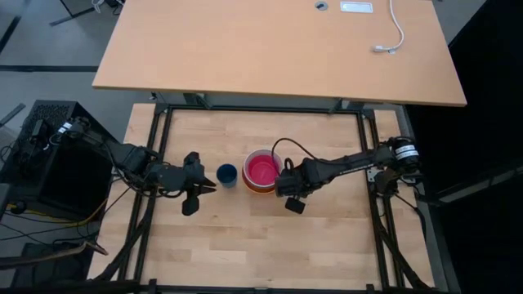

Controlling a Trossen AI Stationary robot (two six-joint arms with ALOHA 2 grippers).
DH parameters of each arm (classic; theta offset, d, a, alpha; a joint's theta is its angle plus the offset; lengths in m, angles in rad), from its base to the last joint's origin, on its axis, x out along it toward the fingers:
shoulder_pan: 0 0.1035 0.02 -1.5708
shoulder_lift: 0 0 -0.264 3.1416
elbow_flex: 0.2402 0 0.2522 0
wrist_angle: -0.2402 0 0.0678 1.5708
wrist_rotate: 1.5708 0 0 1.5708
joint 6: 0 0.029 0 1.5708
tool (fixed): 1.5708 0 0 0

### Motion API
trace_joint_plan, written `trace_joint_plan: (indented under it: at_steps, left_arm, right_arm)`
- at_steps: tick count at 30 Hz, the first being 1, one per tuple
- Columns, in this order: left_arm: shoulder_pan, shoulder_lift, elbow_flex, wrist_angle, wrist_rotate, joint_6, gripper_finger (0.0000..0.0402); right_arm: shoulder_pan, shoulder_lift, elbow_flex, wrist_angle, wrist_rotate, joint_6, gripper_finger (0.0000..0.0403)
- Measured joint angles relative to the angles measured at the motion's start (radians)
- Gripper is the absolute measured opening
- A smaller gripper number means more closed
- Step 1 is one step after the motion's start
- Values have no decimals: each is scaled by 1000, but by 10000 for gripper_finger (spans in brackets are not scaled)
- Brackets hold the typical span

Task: Nest bowls inside each other
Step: Put the orange cup to the right side of stacked bowls

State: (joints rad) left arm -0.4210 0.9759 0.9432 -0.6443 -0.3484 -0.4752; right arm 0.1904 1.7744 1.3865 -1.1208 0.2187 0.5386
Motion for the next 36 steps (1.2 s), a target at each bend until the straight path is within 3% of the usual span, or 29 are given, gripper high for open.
trace_joint_plan:
  at_steps: [19, 36]
  left_arm:
    - [0, 0, 0, -1, 0, 0, 60]
    - [0, 0, 0, -1, 1, 1, 61]
  right_arm:
    - [-10, 0, 0, 43, -50, -21, 1]
    - [-10, -22, 0, 42, -59, -20, 74]
